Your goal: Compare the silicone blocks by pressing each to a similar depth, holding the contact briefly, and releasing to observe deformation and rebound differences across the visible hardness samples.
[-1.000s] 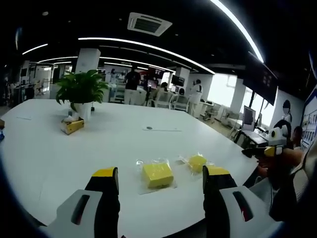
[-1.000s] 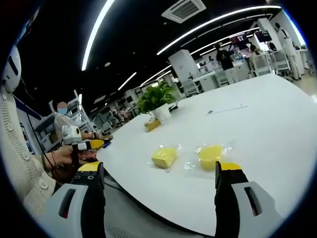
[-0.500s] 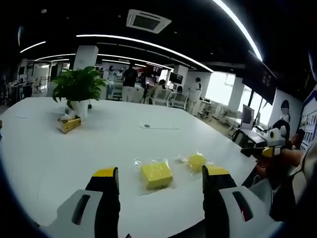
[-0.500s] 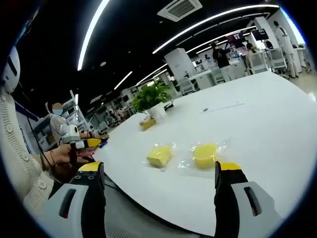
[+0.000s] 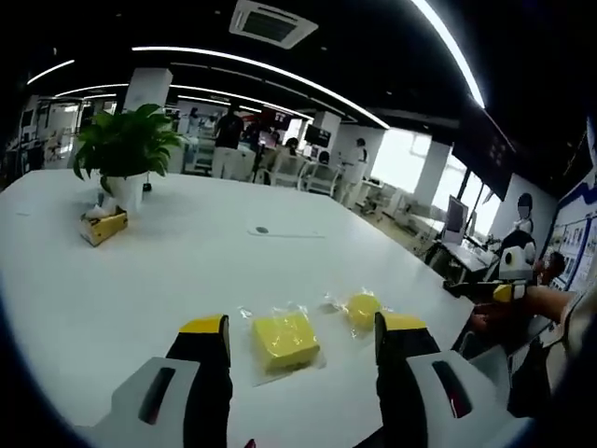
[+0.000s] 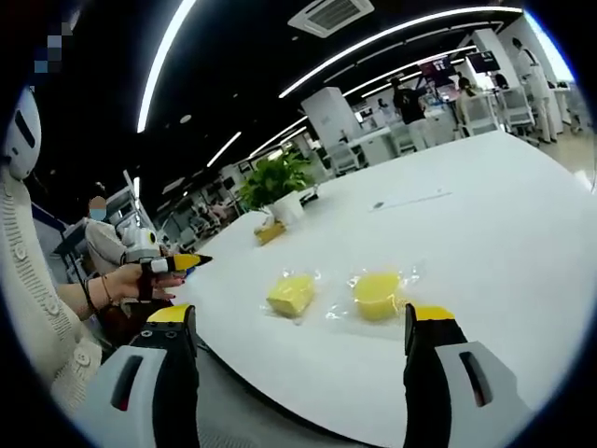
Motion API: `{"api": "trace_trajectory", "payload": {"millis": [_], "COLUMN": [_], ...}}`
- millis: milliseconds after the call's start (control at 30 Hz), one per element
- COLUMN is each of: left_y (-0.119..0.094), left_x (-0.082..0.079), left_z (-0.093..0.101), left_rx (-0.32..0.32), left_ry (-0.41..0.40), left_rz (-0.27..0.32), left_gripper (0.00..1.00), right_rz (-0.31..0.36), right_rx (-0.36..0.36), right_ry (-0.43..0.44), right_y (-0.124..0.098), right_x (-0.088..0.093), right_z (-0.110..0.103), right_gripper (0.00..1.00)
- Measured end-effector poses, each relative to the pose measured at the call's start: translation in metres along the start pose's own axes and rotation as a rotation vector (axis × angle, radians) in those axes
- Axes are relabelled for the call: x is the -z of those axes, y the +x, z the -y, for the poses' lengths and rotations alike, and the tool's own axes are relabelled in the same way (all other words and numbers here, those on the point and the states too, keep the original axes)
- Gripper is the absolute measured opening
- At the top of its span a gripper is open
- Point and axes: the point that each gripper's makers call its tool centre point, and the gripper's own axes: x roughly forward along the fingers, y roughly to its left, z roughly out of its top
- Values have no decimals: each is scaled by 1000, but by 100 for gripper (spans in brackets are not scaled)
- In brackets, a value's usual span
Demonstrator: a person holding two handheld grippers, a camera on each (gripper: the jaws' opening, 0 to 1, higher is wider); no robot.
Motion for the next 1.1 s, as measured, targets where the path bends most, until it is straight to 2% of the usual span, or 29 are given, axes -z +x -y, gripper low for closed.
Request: {"api": "trace_trajectory", "payload": {"millis": [67,200,333,500,533,633,700,800,833,1100], "left_y": [11,32,56,84,89,102,111,120,124,145], "left_x": [-2,-2,-3,25,35,53,62,65,66,81], "left_z": [-3,-20,-36,-57,-58,-67,-76,-83,-84,-102], "left_rx": [19,7,30,34,50,58,49,54,65,132], "left_ry": [-47,-109,-146,-136,-179,-247,-266,-366,-407,-578], "left_rz": [-2,-30,-33,-119,-151,-181,-180,-155,-146,-132], "left_gripper": [61,57,53,54,56,58,60,62,62,57], "right_rz": [-2,-13,-39,-58,-64,-98,-116,-125,-127,-134], "right_rx": [10,17,25,35,38,48,52,59,61,112], "right_ry": [3,8,6,8,12,13,15,23,24,1], "right_y": [2,8,13,17,18,21,21,22,23,25], "right_x": [-1,-1,-1,-4,-4,2,5,6,6,-2], "right_z": [2,4,5,4,4,4,7,8,8,21], "right_gripper": [86,87,87,87,87,87,87,87,87,90]}}
